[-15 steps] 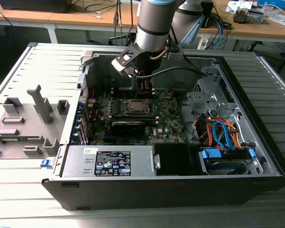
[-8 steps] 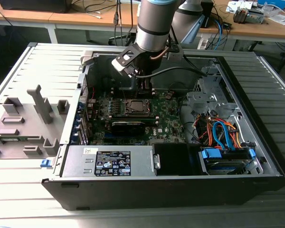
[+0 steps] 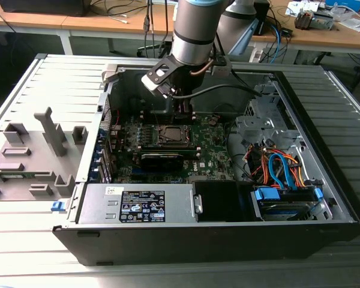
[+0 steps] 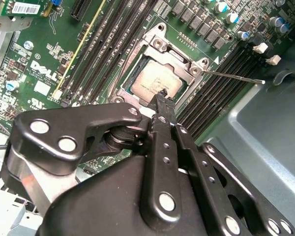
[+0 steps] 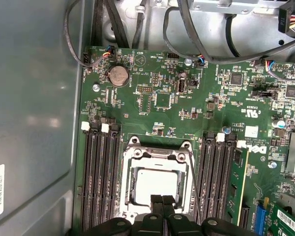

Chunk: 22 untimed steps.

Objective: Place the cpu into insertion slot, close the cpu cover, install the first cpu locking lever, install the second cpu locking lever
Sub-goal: 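Install the first cpu locking lever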

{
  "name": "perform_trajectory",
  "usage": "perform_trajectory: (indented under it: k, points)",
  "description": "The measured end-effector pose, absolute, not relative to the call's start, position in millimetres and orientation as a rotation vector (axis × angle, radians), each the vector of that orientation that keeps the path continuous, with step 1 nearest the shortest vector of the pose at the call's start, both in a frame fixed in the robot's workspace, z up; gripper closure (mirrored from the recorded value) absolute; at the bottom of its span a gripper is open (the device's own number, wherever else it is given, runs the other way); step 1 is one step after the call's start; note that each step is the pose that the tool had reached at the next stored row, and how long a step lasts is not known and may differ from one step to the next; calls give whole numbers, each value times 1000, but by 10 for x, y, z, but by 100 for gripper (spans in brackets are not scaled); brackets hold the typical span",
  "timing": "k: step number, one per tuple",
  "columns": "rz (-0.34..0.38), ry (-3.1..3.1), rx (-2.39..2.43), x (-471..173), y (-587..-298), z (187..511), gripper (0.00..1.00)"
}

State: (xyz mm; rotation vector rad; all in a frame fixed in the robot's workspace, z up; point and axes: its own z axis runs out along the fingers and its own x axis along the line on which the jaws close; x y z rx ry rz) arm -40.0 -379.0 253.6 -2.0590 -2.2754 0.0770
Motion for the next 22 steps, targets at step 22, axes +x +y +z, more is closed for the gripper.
perform_trajectory:
  k: [22]
  points:
    - [82, -2360, -1966, -400, -3789, 2536, 89]
